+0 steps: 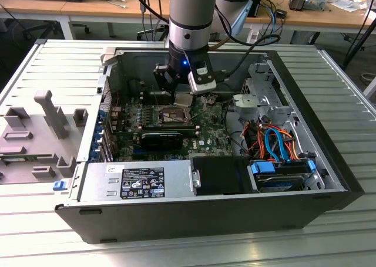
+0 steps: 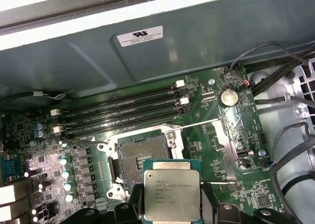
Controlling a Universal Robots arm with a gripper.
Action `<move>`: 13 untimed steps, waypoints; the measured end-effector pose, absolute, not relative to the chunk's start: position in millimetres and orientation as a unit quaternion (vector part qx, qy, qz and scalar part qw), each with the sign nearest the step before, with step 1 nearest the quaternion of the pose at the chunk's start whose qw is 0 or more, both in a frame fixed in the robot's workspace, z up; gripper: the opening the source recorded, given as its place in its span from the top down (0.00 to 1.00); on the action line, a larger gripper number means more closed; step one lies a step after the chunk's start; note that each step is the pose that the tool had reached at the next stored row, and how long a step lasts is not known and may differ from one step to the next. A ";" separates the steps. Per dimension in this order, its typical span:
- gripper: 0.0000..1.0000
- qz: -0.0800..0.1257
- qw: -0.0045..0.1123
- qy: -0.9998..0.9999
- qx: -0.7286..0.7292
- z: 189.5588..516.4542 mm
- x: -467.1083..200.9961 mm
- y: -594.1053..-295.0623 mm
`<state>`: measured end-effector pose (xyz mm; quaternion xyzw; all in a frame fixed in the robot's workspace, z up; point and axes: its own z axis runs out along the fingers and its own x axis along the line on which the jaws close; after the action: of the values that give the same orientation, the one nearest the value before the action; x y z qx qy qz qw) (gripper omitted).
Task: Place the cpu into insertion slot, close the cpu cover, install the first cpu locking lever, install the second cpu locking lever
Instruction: 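Place the cpu into insertion slot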
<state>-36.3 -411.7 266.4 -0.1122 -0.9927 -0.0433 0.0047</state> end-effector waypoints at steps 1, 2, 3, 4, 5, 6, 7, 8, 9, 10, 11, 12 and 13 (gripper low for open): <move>0.45 -0.043 0.005 -0.993 -0.113 266.5 -36.3 -411.7; 0.45 -0.043 0.005 -0.993 -0.113 266.4 -36.3 -411.7; 0.45 -0.043 0.005 -0.993 -0.114 266.4 -36.3 -411.7; 0.45 -0.043 0.005 -0.992 -0.114 266.4 -36.3 -411.7; 0.45 -0.043 0.005 -0.992 -0.115 266.4 -36.3 -411.7; 0.45 -0.043 0.005 -0.992 -0.115 266.4 -36.3 -411.7; 0.45 -0.043 0.004 -0.992 -0.116 266.4 -36.3 -411.7; 0.45 -0.043 0.004 -0.992 -0.117 266.4 -36.3 -411.7; 0.45 -0.043 0.004 -0.992 -0.118 266.4 -36.3 -411.7; 0.45 -0.043 0.004 -0.992 -0.119 266.4 -36.3 -411.7; 0.45 -0.043 0.004 -0.992 -0.119 266.4 -36.3 -411.7; 0.45 -0.043 0.004 -0.992 -0.120 266.4 -36.3 -411.7; 0.45 -0.043 0.004 -0.992 -0.121 266.4 -36.3 -411.7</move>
<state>-36.3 -411.7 266.4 -0.1209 -0.9917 -0.0434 0.0043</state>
